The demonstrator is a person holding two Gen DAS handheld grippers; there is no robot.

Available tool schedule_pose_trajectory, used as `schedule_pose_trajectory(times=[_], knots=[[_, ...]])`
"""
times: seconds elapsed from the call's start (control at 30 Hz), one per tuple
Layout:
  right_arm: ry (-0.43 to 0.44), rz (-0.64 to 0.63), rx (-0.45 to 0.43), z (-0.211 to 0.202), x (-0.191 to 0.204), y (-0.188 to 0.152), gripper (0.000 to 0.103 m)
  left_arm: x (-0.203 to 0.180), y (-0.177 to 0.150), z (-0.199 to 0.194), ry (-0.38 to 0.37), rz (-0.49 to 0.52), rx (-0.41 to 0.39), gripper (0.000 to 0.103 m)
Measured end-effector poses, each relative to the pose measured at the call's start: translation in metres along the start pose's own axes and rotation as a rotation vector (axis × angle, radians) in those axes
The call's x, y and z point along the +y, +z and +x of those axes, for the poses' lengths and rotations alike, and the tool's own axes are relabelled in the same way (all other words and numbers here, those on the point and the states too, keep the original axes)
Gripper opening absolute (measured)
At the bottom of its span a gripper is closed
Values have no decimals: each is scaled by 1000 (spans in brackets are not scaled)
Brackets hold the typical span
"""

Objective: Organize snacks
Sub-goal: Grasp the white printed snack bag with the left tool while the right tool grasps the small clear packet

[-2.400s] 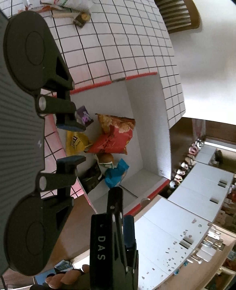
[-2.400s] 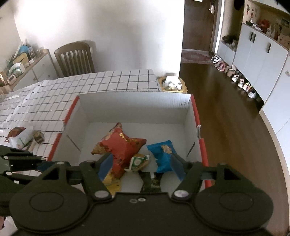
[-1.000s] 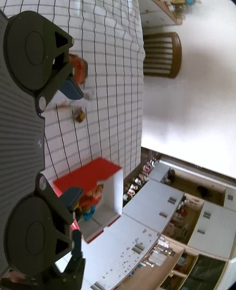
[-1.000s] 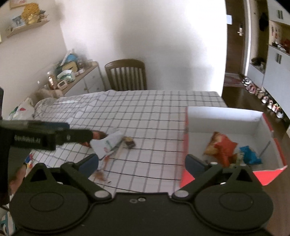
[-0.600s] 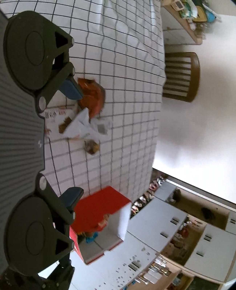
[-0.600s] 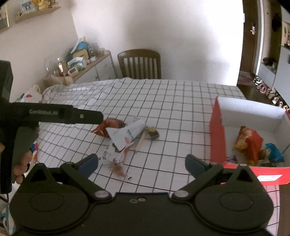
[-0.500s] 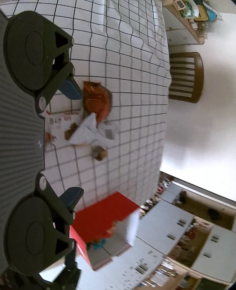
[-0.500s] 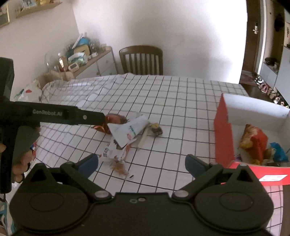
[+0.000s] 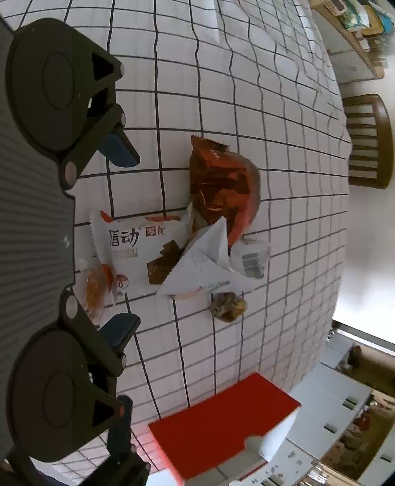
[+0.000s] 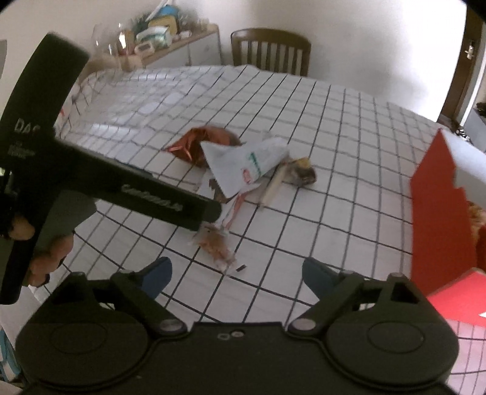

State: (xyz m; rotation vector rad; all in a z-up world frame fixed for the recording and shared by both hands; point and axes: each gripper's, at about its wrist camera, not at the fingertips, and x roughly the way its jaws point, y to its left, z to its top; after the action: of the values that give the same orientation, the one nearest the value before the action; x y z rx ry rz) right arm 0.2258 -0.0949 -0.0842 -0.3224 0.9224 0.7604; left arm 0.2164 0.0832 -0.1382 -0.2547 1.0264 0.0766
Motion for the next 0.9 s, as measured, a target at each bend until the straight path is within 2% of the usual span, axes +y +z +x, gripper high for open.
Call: schedule_pose_trajectory(times=[0.27,0.4,0.57,0.7,0.8,0.9], knots=[[33,-60,37,31,6,5,74,-6,6,19,29,6,5,103],[31,-92,47,42,10,8,57,-5,11,26,34,-5,7,102],[42,-137,53,53,18,11,51,-5,13,30,38,-10,15,84],[38,-183,60,60,24,11,44,-5,13,30,43,-12,7,82],[29,-193,65,63,27,11,43,-6,12,29,35,-7,1,75],[21,-208,76,65,29,9,38,-9,12,27,9,0,0,57]])
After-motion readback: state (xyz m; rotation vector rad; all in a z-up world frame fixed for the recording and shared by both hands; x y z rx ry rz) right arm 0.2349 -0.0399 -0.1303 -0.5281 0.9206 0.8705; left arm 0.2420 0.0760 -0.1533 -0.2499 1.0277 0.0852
